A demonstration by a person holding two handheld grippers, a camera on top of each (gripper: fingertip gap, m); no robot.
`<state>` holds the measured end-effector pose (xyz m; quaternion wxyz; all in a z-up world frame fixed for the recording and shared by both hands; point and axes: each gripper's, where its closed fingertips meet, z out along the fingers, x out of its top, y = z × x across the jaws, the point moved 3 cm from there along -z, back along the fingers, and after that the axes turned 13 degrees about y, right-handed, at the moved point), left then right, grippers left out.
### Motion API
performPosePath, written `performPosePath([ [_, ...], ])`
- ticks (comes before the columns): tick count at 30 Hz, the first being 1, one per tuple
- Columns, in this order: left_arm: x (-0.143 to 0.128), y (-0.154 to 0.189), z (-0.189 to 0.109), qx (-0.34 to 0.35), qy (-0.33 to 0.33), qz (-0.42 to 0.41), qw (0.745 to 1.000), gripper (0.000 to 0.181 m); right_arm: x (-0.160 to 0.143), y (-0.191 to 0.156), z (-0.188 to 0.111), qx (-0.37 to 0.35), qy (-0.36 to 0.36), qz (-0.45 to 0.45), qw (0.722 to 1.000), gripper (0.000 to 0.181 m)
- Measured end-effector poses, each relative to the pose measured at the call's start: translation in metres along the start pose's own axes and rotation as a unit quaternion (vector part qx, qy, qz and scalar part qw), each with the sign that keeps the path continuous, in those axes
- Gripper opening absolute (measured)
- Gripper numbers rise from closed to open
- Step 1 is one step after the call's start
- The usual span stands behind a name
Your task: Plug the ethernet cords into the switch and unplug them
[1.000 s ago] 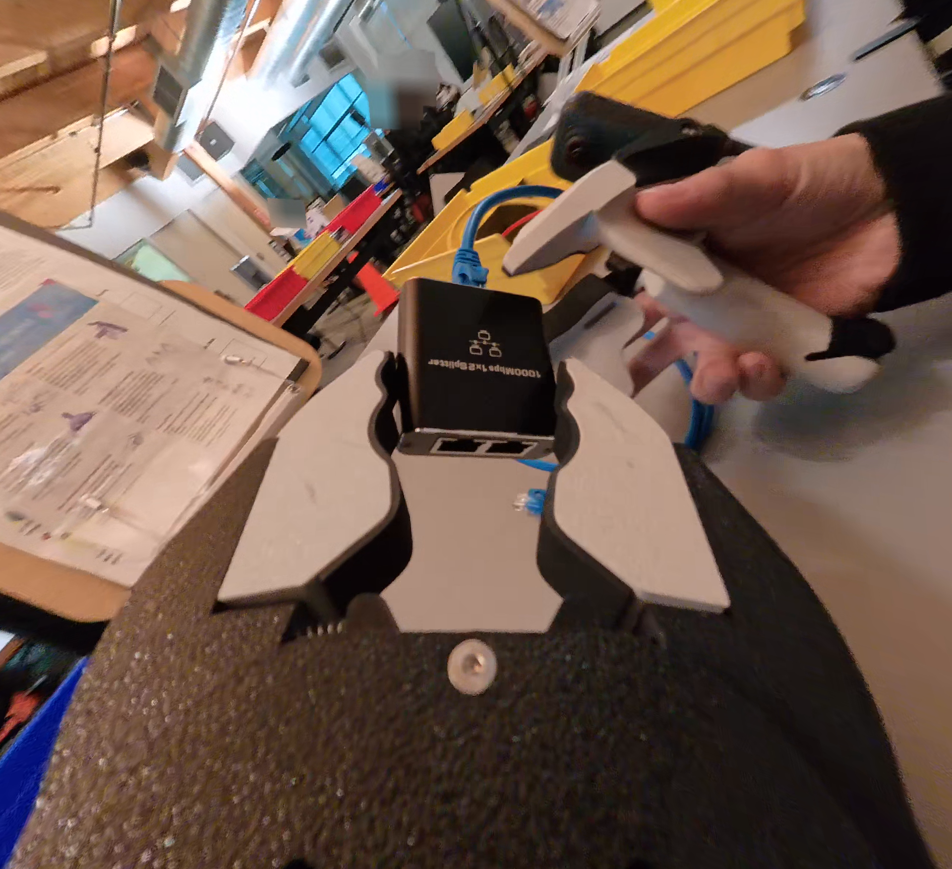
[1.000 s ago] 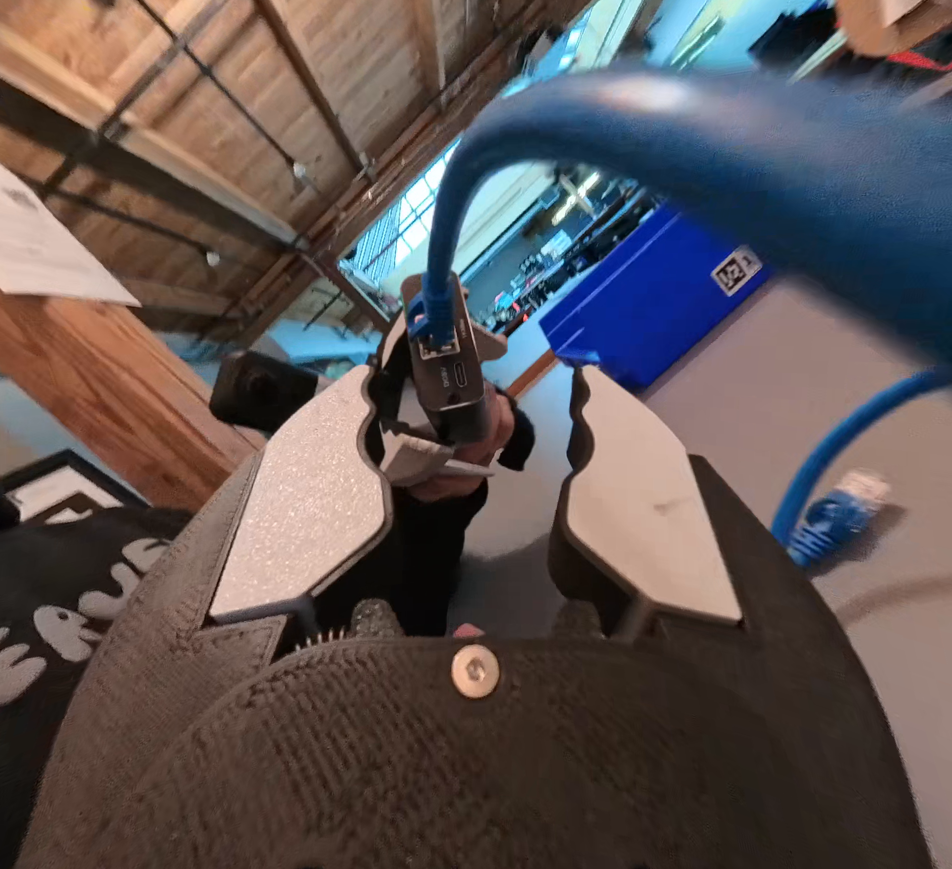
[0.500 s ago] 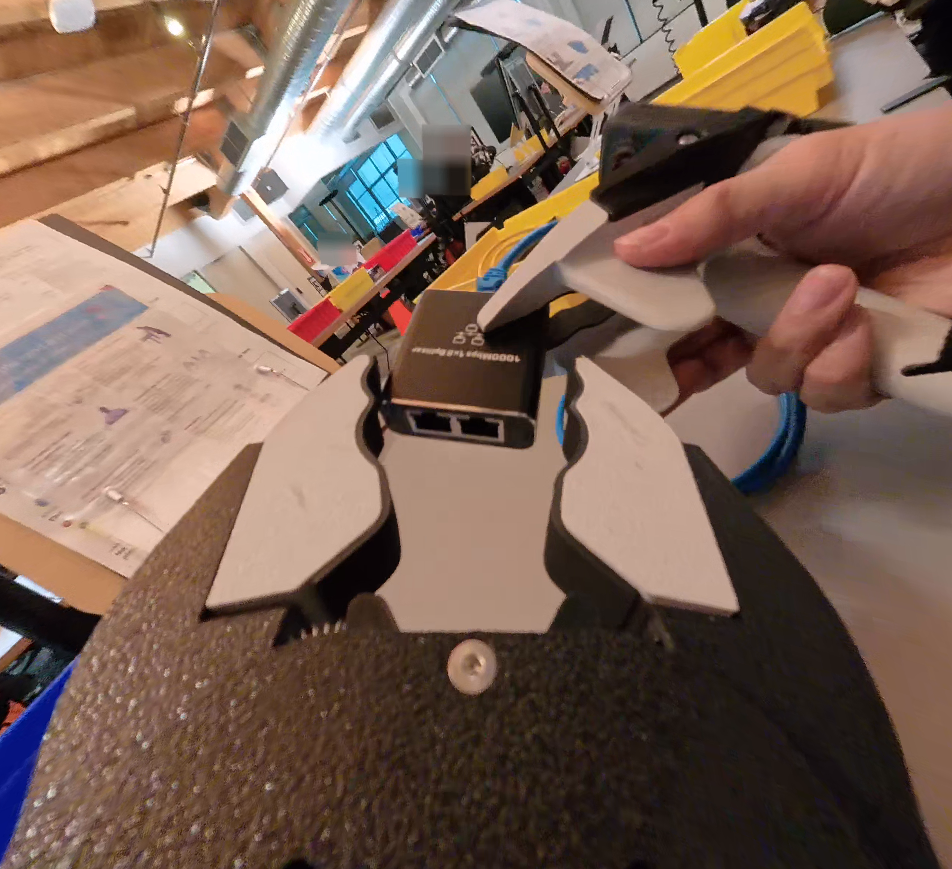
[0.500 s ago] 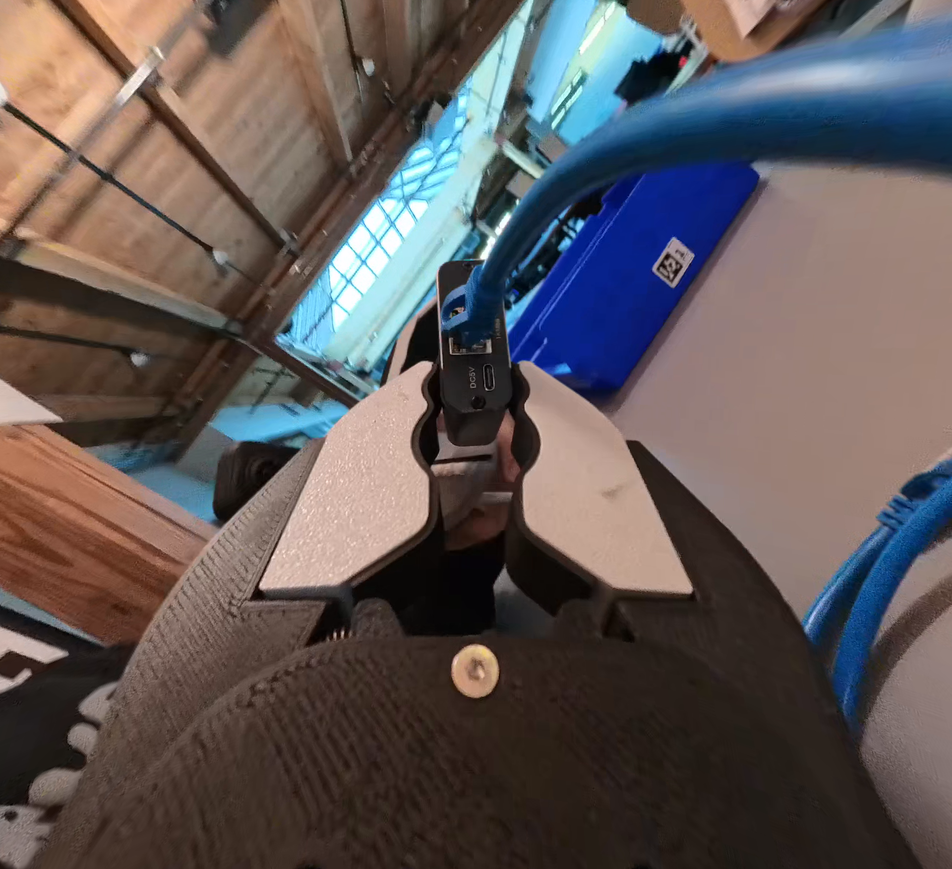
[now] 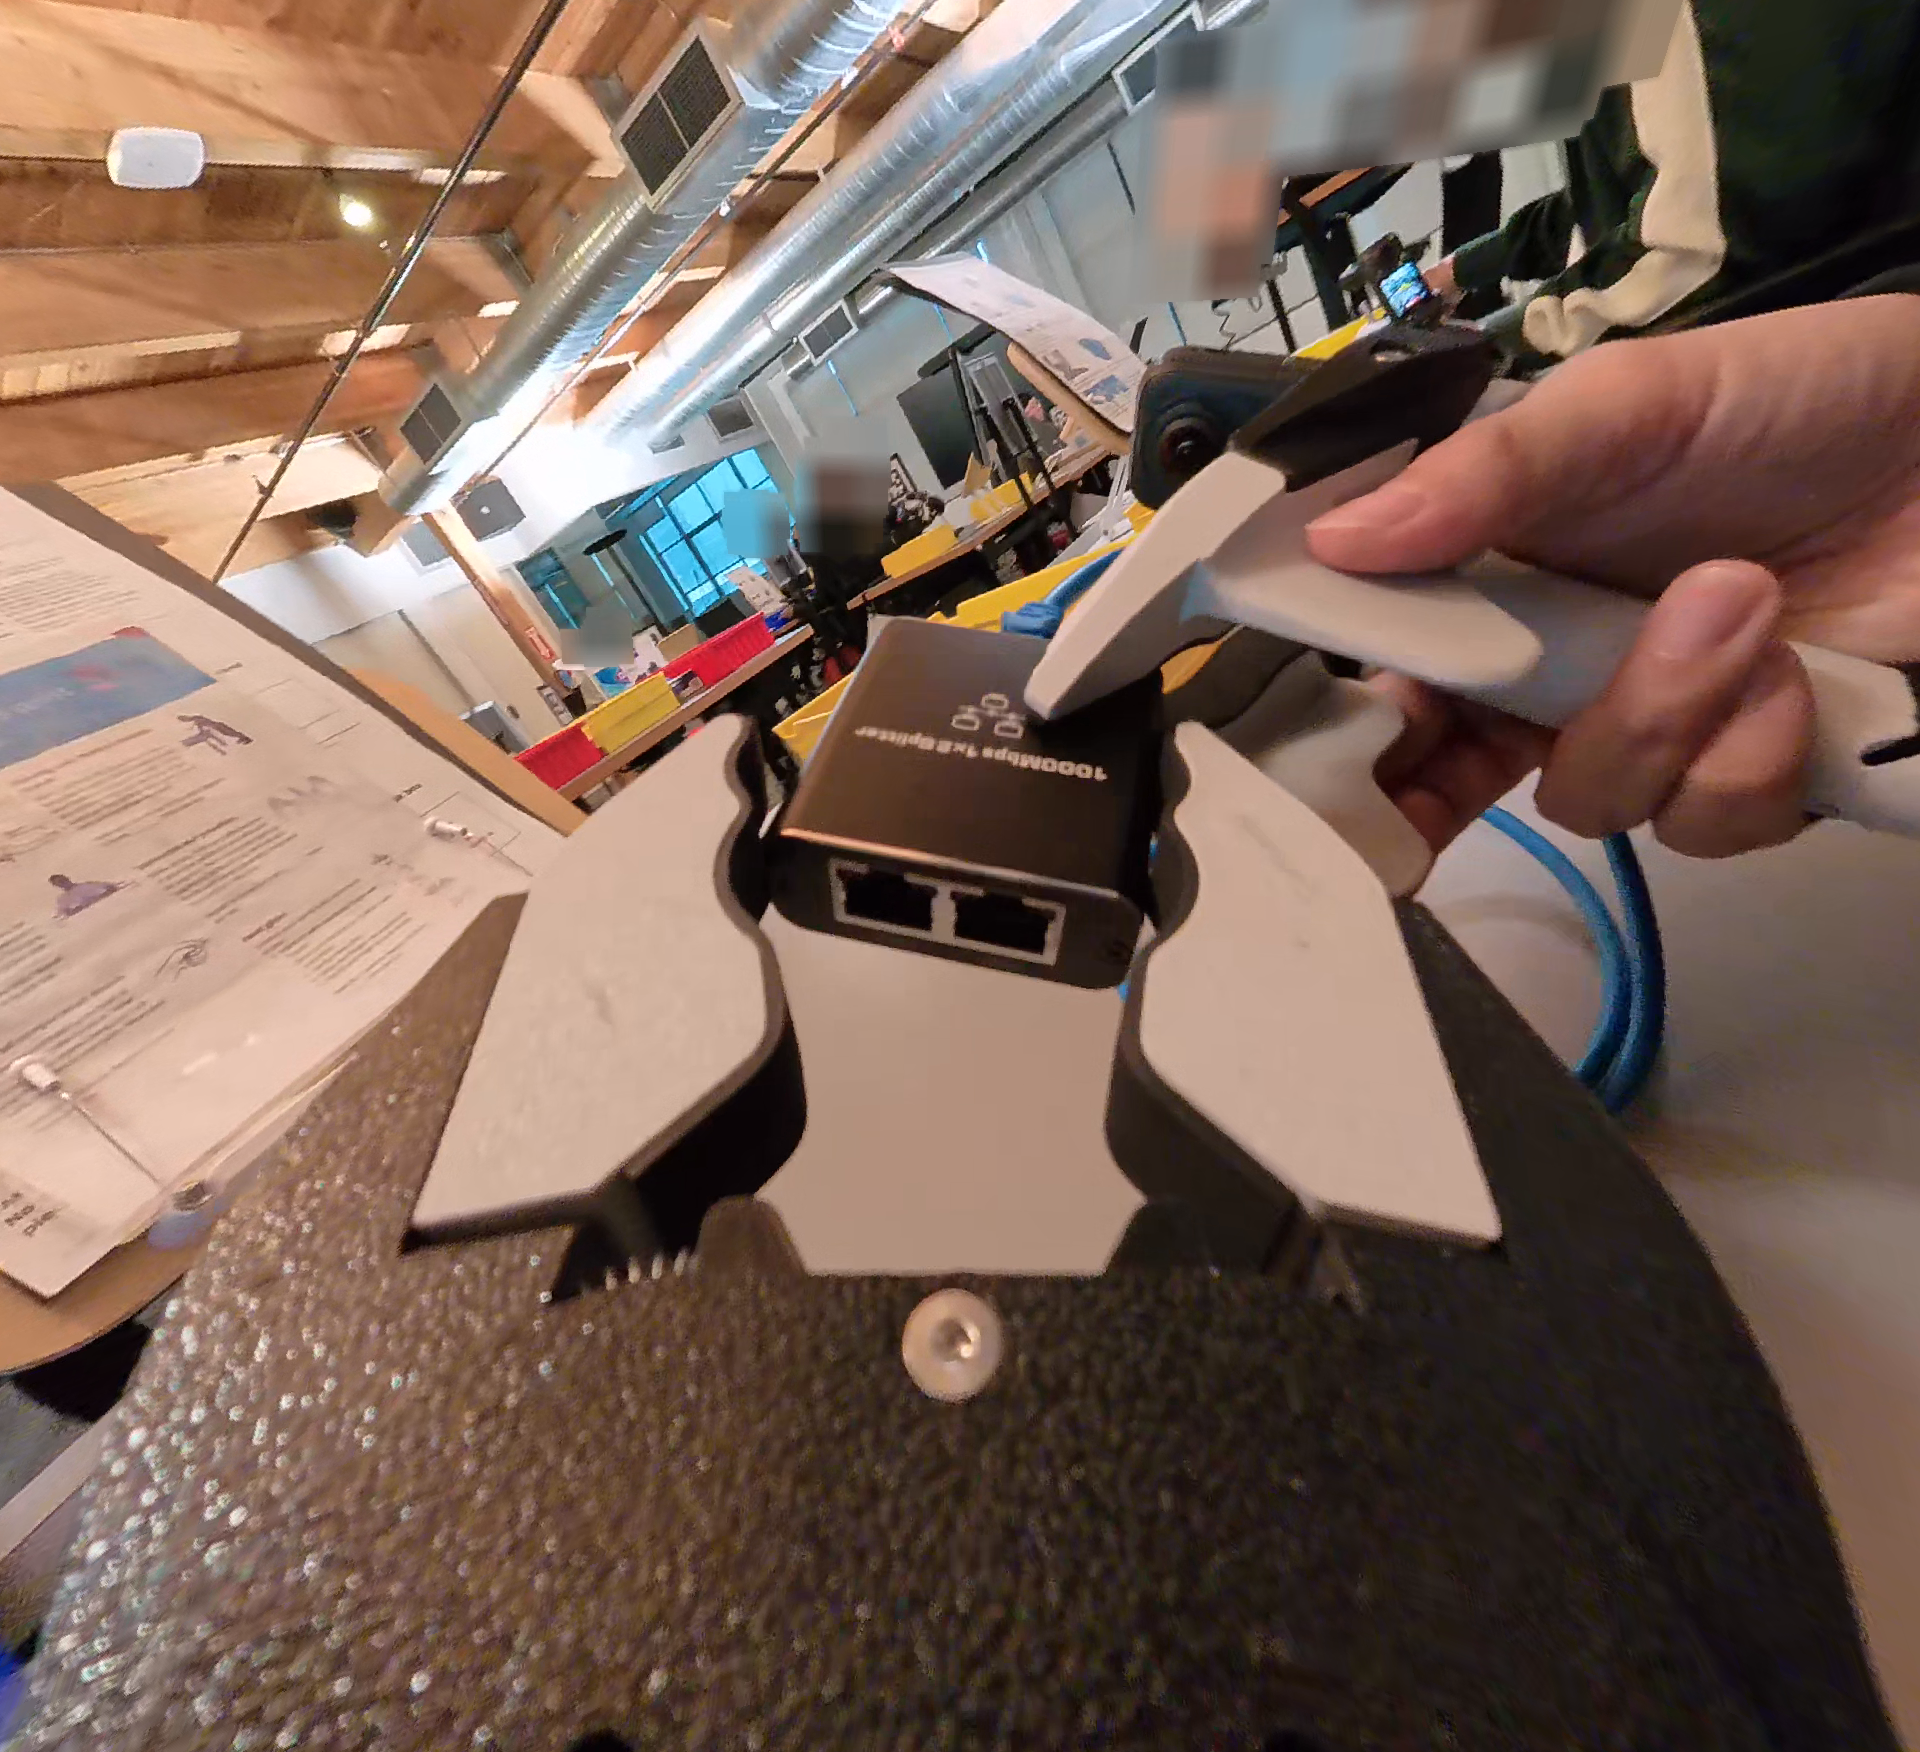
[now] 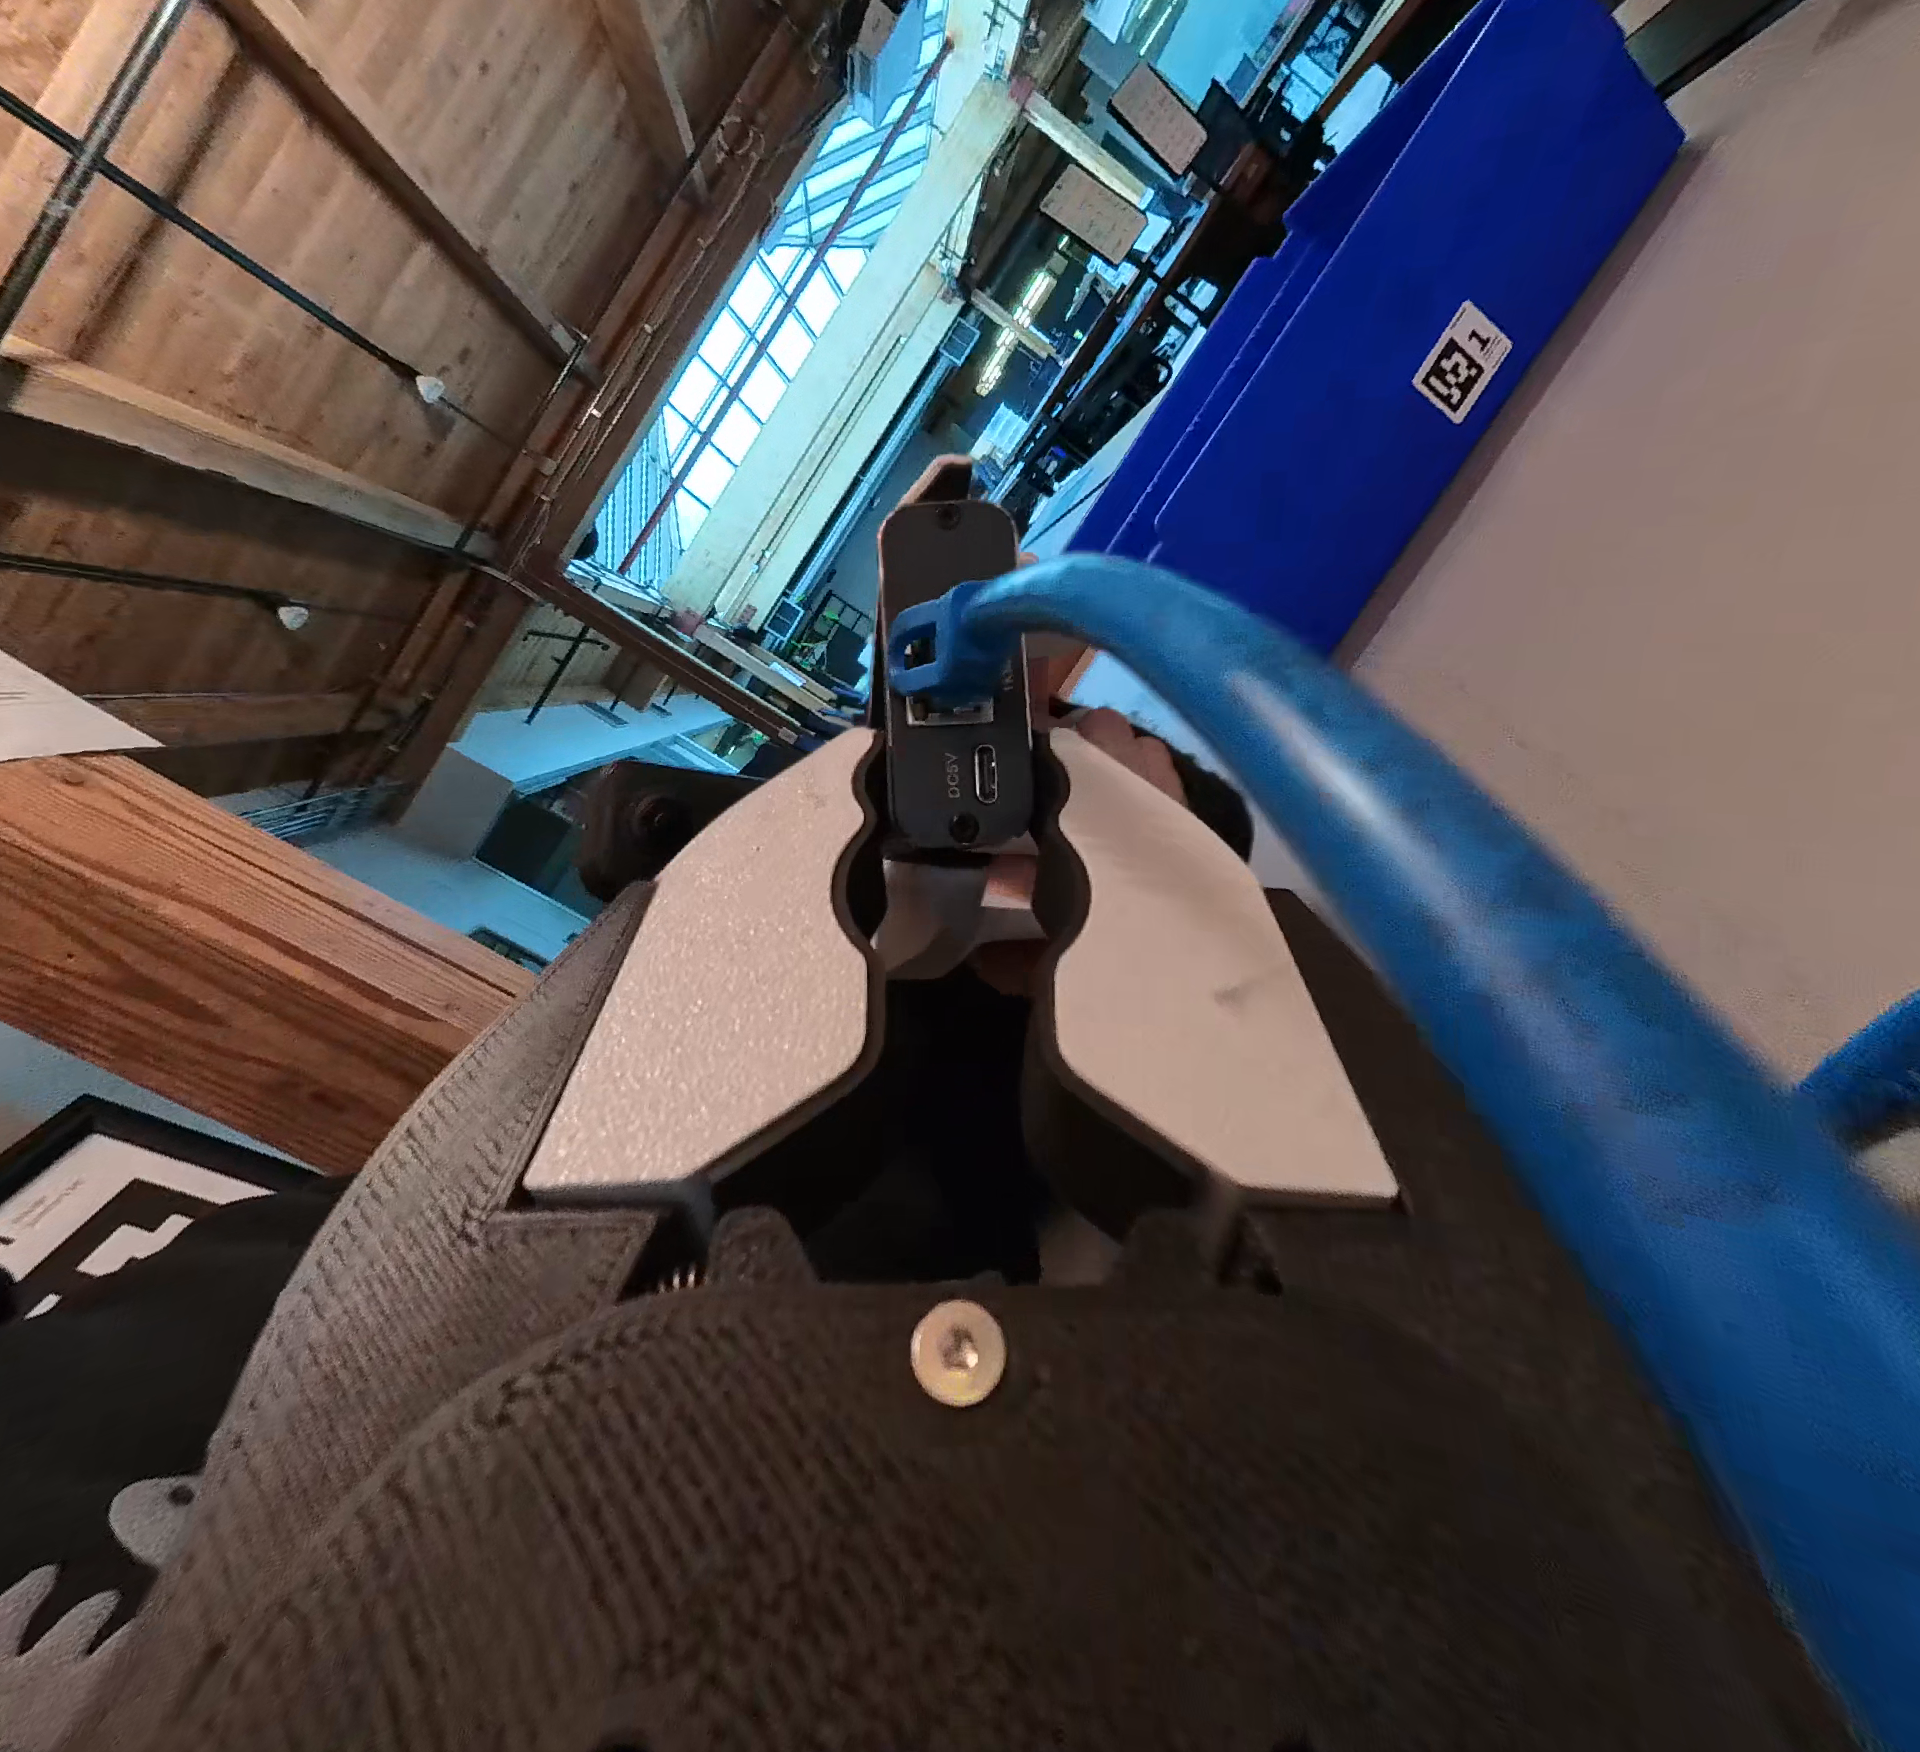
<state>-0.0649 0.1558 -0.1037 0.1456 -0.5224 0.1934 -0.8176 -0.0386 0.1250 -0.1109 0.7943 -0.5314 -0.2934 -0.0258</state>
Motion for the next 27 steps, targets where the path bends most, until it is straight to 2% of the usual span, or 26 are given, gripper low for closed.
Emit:
performPosePath([
  [8,0.004,0.003,-0.005,-0.028,0.047,-0.027,0.998,0.069,-0.005,-0.003,-0.001,0.01,-0.025,0.013,1.0,0.024],
  [10,0.002,0.004,-0.006,-0.037,0.043,-0.029,0.998,0.07,-0.005,-0.002,-0.001,0.008,-0.03,0.012,0.999,0.02],
  [11,0.001,0.004,-0.006,-0.04,0.04,-0.028,0.998,0.07,-0.005,-0.003,-0.001,0.009,-0.032,0.011,0.999,0.025],
  [14,-0.001,0.005,-0.006,-0.045,0.03,-0.023,0.998,0.069,-0.004,-0.002,-0.002,0.006,-0.031,0.012,0.999,0.024],
  [15,-0.002,0.005,-0.006,-0.046,0.025,-0.021,0.998,0.069,-0.004,-0.002,-0.003,0.005,-0.033,0.01,0.999,0.017],
  [16,-0.003,0.005,-0.006,-0.048,0.022,-0.021,0.998,0.069,-0.004,-0.001,-0.003,0.003,-0.031,0.01,0.999,0.024],
  [17,-0.004,0.005,-0.006,-0.048,0.018,-0.021,0.998,0.068,-0.004,-0.001,-0.003,0.002,-0.027,0.011,1.0,0.02],
  [21,-0.009,0.004,-0.004,-0.033,-0.021,-0.031,0.999,0.068,0.003,0.001,-0.004,-0.009,-0.008,-0.007,1.0,0.024],
  [24,-0.01,0.003,0.002,-0.013,-0.031,-0.075,0.997,0.068,0.008,0.001,-0.004,-0.01,-0.001,-0.039,0.999,0.026],
  [27,-0.012,0.0,0.002,-0.001,-0.014,-0.137,0.99,0.068,0.006,-0.001,-0.003,-0.01,-0.005,-0.07,0.998,0.04],
])
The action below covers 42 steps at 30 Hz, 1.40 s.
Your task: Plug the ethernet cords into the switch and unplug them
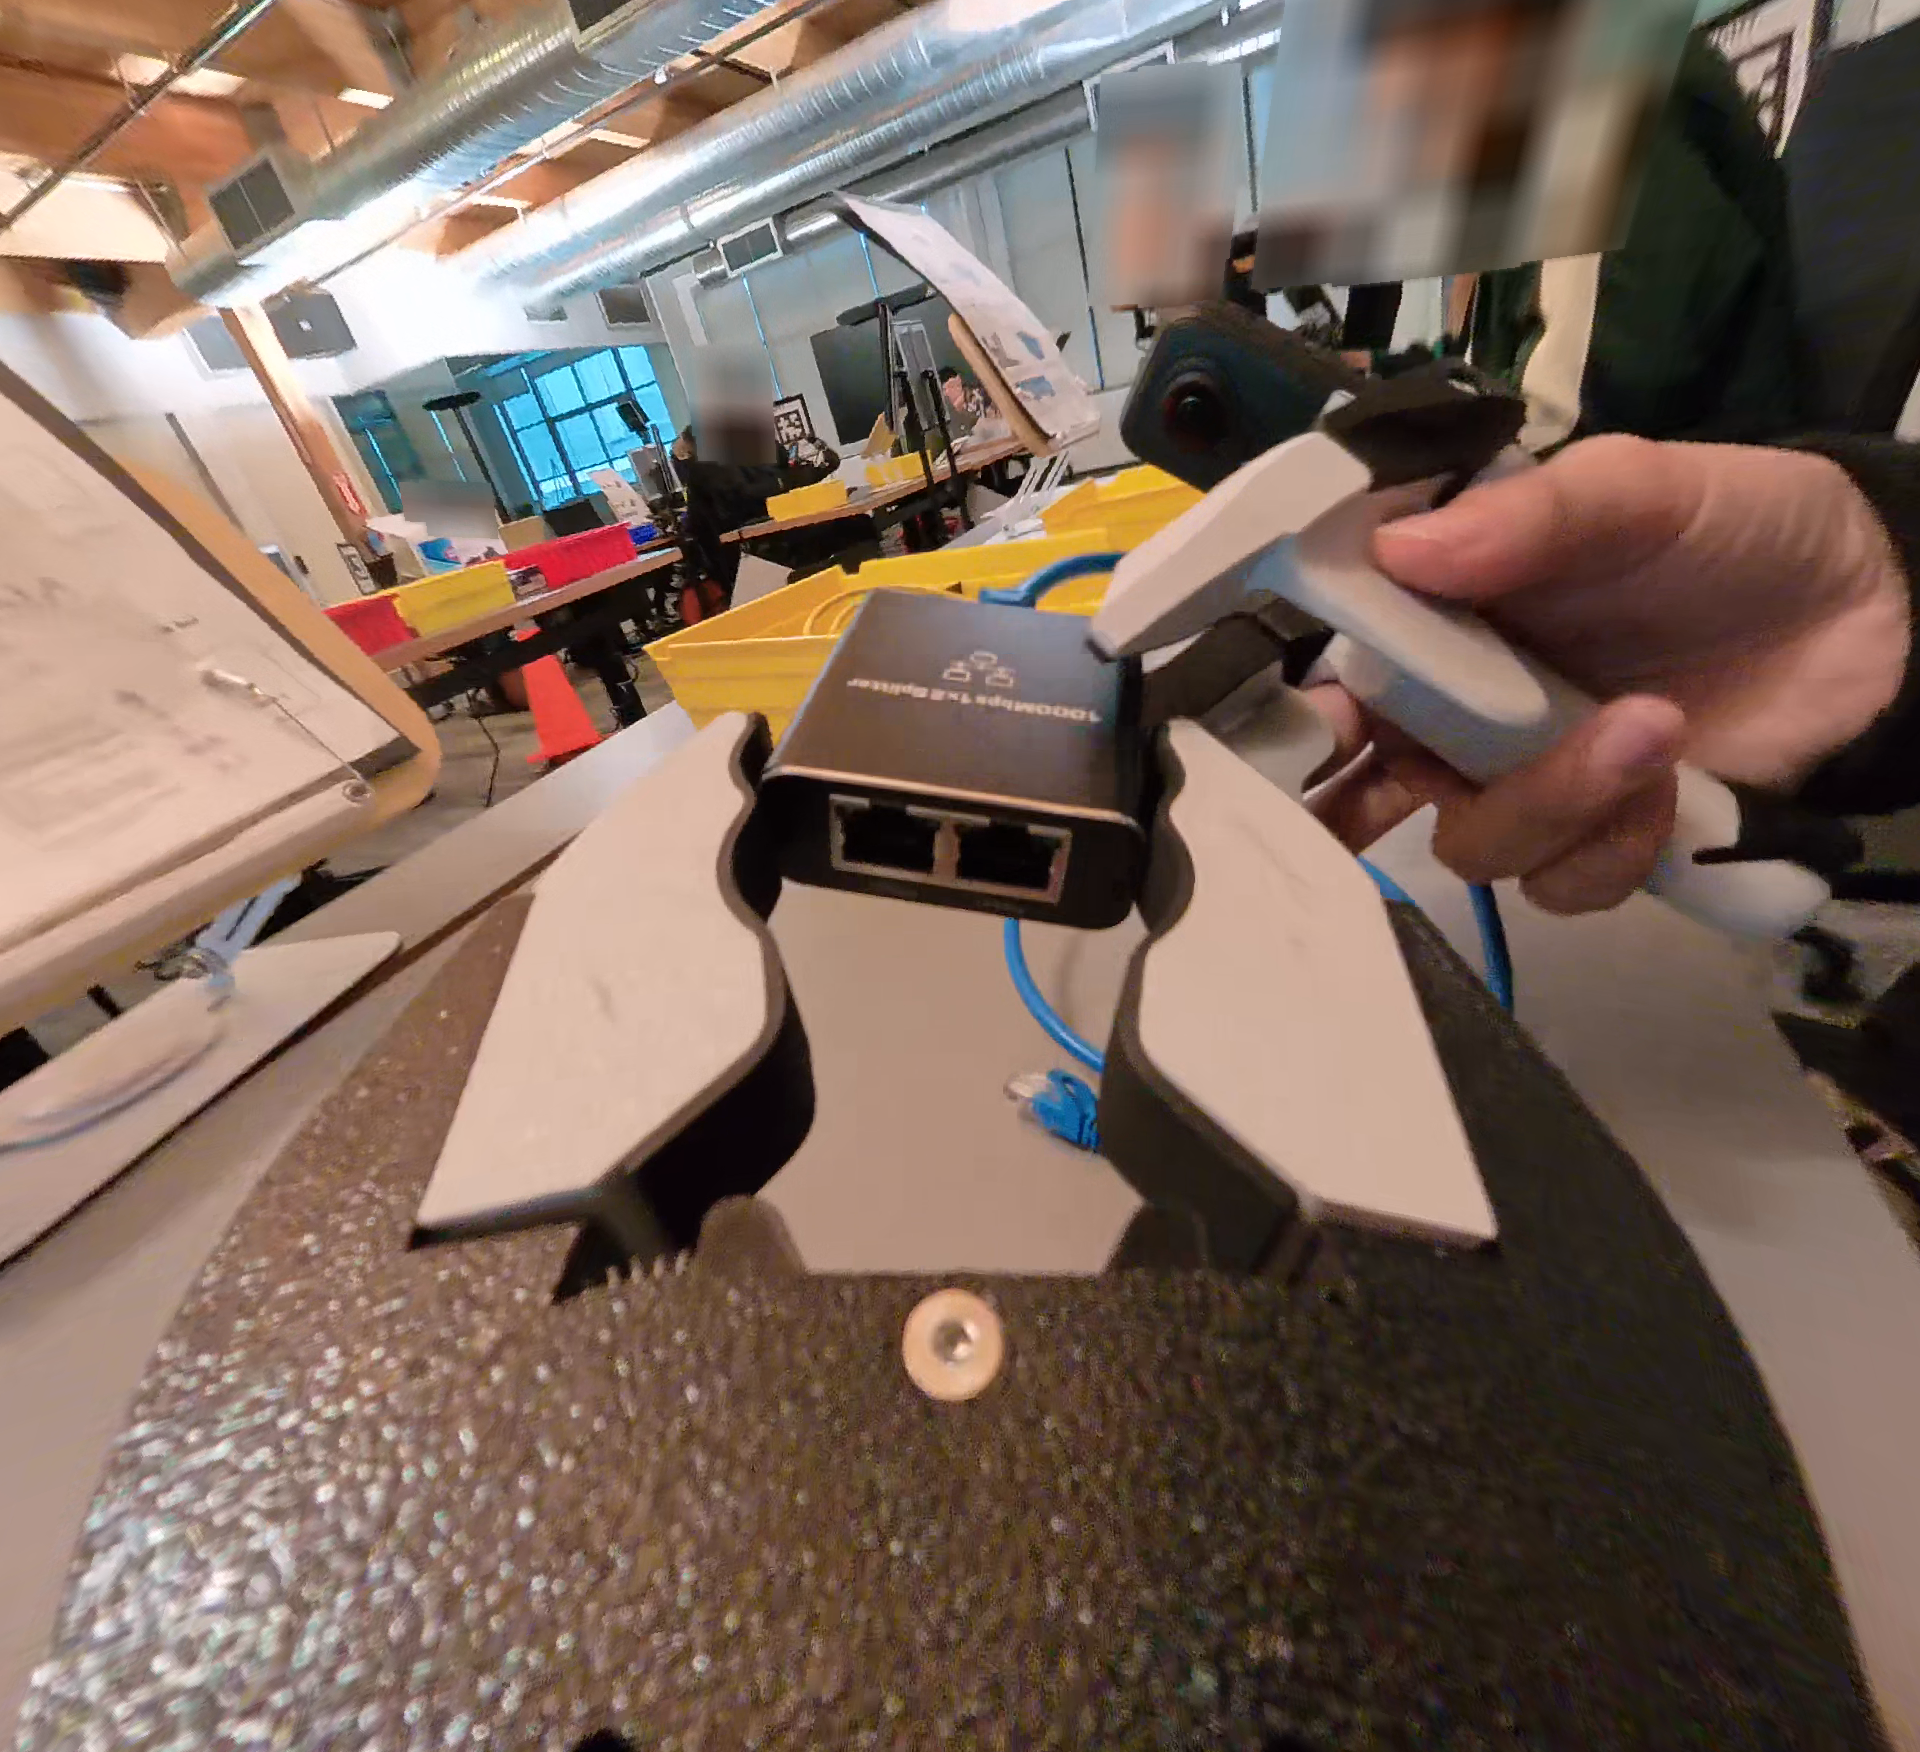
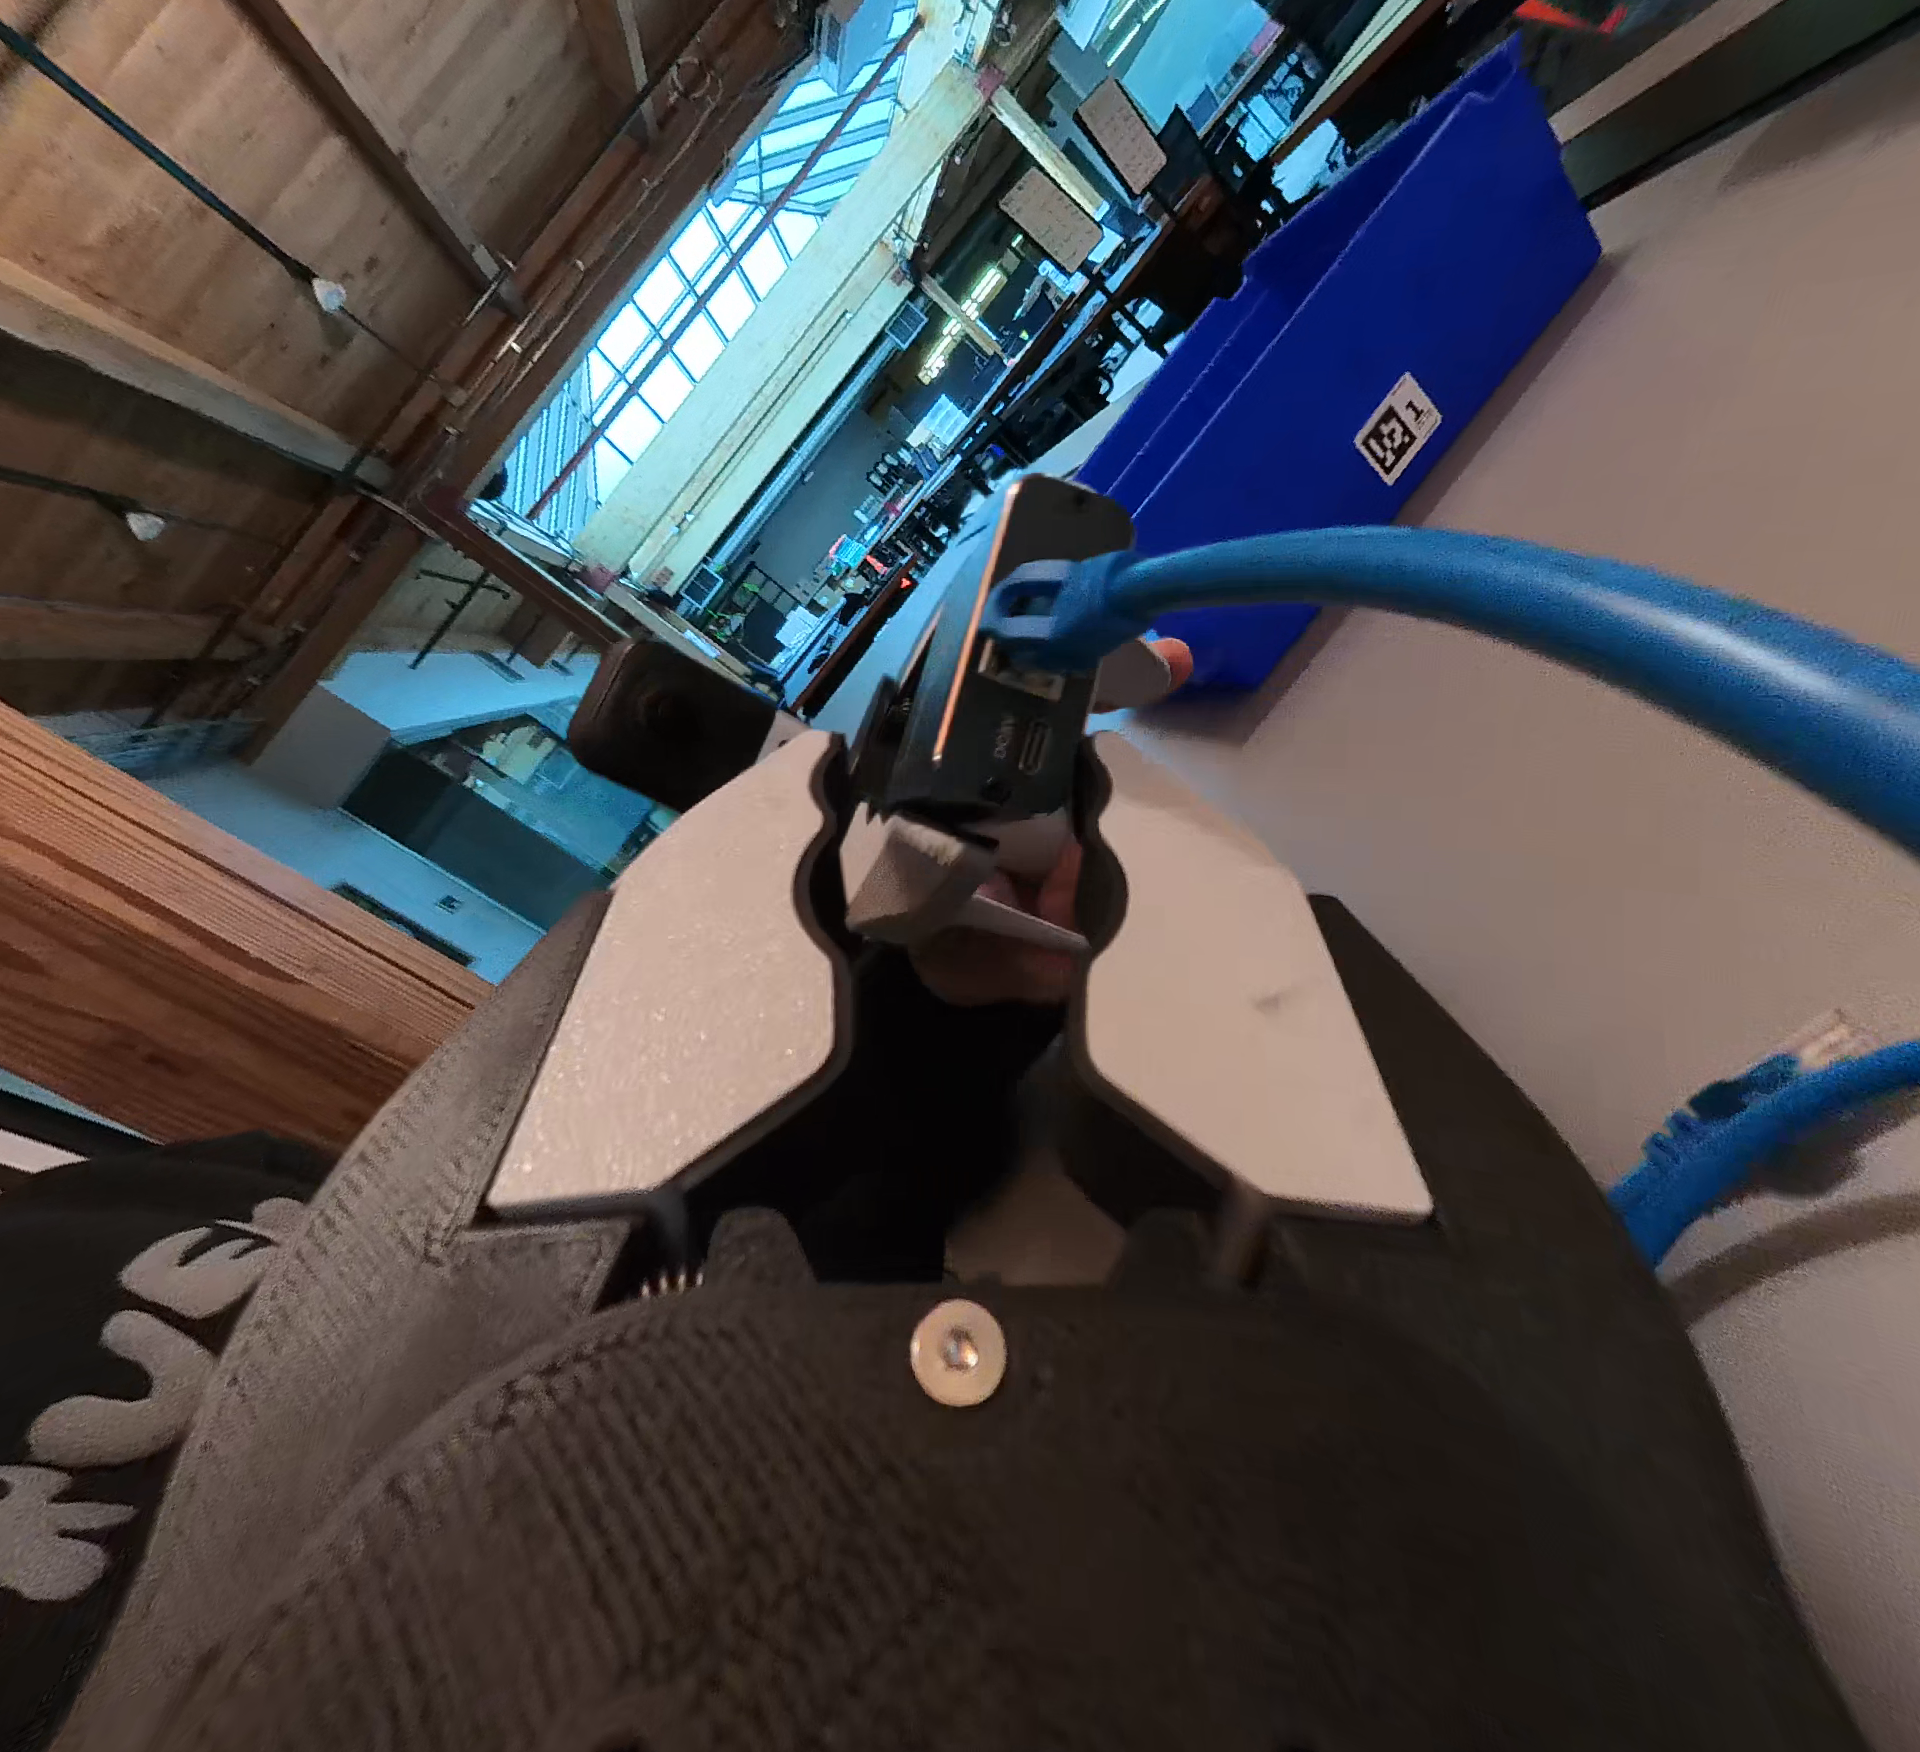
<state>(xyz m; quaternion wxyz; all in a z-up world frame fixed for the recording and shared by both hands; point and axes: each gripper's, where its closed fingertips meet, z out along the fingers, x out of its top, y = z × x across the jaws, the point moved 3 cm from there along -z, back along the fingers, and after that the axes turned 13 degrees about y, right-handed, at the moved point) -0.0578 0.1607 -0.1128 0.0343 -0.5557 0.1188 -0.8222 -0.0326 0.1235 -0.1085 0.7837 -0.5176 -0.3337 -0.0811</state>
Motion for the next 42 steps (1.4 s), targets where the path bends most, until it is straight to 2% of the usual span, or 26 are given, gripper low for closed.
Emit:
performPosePath([
  [2,0.001,-0.005,-0.002,0.008,0.008,-0.019,1.0,0.068,0.004,-0.001,0.0,0.001,0.014,-0.017,1.0,0.049],
  [5,0.004,-0.012,-0.007,0.02,0.02,-0.035,0.999,0.067,0.016,-0.001,-0.003,-0.005,0.052,-0.022,0.998,0.049],
  [7,0.004,-0.013,-0.008,0.021,0.02,-0.034,0.999,0.067,0.016,0.008,-0.003,-0.028,0.064,-0.007,0.998,0.048],
  [9,0.005,-0.01,-0.006,0.014,0.024,-0.04,0.999,0.067,0.01,0.009,0.001,-0.004,0.062,0.028,0.998,0.049],
  [10,0.004,-0.008,-0.005,0.01,0.02,-0.035,0.999,0.067,0.007,0.009,0.002,0.006,0.058,0.045,0.997,0.046],
  [12,0.003,-0.004,-0.004,0.001,0.015,-0.022,1.0,0.067,0.001,0.009,0.003,0.026,0.046,0.073,0.996,0.027],
  [18,0.003,0.005,-0.009,-0.048,0.0,0.064,0.997,0.067,-0.006,0.001,-0.003,0.034,-0.049,0.038,0.998,0.025],
  [21,0.01,0.008,-0.008,-0.053,0.032,0.06,0.996,0.068,-0.008,-0.002,-0.003,0.035,-0.058,0.054,0.996,0.023],
  [24,0.007,0.01,-0.009,-0.061,0.024,0.068,0.996,0.073,-0.011,-0.001,-0.003,0.033,-0.068,0.053,0.996,0.028],
  [25,0.007,0.01,-0.008,-0.061,0.022,0.07,0.995,0.075,-0.013,-0.001,-0.003,0.032,-0.075,0.051,0.995,0.022],
  [28,0.0,0.015,-0.005,-0.069,-0.001,0.087,0.994,0.076,-0.018,-0.003,-0.001,0.027,-0.079,0.049,0.995,0.02],
  [37,-0.001,0.01,0.002,-0.03,-0.016,0.055,0.998,0.077,-0.007,-0.001,-0.002,0.03,-0.037,0.033,0.998,0.027],
  [42,-0.003,0.001,0.0,-0.006,-0.014,0.039,0.999,0.077,0.004,0.005,-0.005,0.011,0.012,0.017,1.0,0.043],
])
